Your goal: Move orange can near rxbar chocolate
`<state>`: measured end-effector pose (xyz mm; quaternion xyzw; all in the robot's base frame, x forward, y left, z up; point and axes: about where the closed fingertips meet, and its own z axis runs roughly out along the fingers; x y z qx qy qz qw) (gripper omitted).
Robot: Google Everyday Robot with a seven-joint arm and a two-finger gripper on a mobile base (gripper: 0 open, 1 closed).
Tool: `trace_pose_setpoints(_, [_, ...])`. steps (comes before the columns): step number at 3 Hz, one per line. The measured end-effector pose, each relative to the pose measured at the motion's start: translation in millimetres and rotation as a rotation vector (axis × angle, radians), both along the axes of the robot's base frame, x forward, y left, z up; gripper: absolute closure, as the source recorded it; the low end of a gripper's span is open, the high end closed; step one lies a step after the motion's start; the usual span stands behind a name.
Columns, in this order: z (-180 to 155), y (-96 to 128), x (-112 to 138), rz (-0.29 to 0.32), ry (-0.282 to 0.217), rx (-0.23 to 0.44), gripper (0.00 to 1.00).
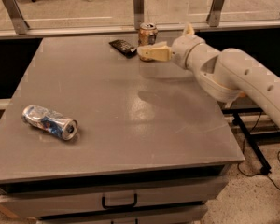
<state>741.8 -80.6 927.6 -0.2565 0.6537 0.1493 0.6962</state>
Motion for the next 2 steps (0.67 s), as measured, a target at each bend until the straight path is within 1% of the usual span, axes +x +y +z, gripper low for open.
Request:
trace_pose_setpoints(1, [19.5,-32.4,-43.8,-0.120,-0.042,-0.035,0.00])
trace_pose_setpoints(2, [43.4,-49.2,-60.9,-0.156,-0.067,0.001,0.00])
